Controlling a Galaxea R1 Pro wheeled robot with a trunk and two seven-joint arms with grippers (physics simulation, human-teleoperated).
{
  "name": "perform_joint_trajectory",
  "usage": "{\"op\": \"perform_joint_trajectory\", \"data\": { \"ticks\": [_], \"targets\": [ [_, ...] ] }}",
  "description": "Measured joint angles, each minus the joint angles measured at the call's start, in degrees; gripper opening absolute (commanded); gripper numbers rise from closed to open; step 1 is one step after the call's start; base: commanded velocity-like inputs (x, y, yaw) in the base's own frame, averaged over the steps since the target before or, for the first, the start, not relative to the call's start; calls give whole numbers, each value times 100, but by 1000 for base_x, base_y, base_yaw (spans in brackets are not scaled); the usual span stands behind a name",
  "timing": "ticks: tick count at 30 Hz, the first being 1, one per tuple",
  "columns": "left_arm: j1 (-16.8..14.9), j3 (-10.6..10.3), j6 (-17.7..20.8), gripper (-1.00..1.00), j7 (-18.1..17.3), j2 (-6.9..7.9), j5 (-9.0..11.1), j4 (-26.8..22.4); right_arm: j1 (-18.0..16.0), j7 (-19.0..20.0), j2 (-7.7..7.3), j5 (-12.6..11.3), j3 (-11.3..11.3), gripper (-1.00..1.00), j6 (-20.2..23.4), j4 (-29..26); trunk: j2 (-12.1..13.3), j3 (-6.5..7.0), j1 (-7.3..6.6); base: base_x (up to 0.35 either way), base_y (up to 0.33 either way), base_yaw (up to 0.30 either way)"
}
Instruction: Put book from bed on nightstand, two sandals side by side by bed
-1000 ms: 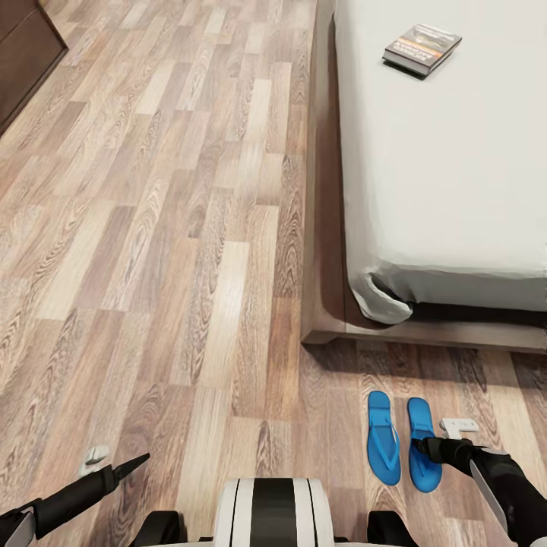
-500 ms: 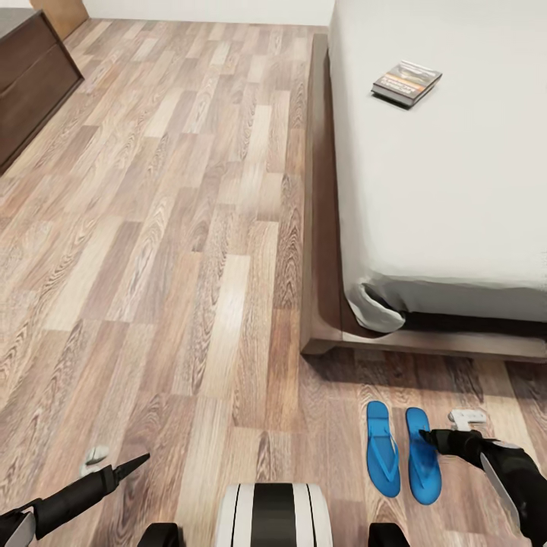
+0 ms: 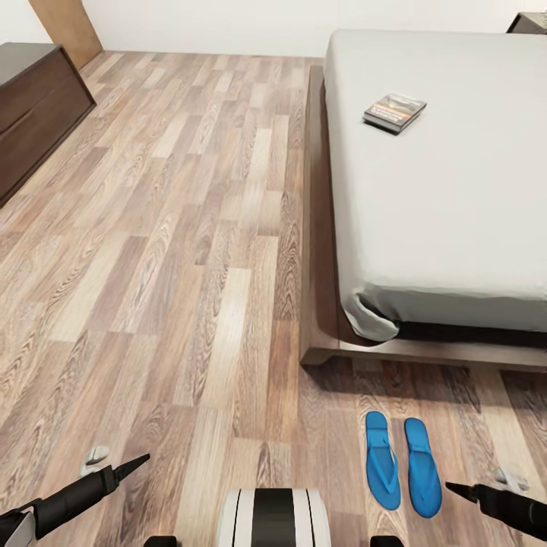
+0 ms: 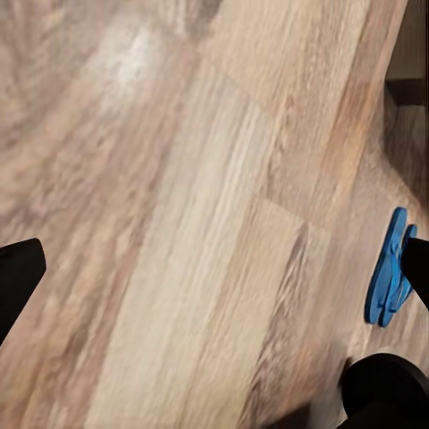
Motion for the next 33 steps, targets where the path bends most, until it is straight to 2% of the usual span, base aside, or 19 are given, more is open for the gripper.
{"op": "perform_joint_trajectory", "data": {
  "ticks": [2,5,9,13,16,18,33],
  "targets": [
    [-1,-3,-6,100,4,-4,-4,1,-3,176,-20,-189,-6,100,-348,338,3,45,-5,0,0,0],
    [-1,-9,-8,100,6,-6,-8,1,-4,264,-25,-307,-6,100,-603,509,7,111,-13,0,0,0],
    [-1,-12,-9,100,7,-7,-10,1,-4,292,-25,-345,-7,100,-679,609,12,200,-23,0,0,0],
    [-1,-13,-9,100,12,-67,-12,1,-3,288,-24,-374,11,100,-866,970,17,289,-34,0,0,0],
    [-1,-13,-15,100,14,-143,-17,1,-2,280,-7,-403,36,100,-1372,1245,21,355,-41,0,0,0],
    [-1,-13,-13,100,15,-161,-18,1,-3,270,7,-409,34,100,-1563,1315,24,399,-46,0,0,0],
    [-1,-9,-9,100,24,-250,-11,16,-3,261,27,-416,35,100,-1713,1375,44,732,-85,0,0,0]
  ]
}}
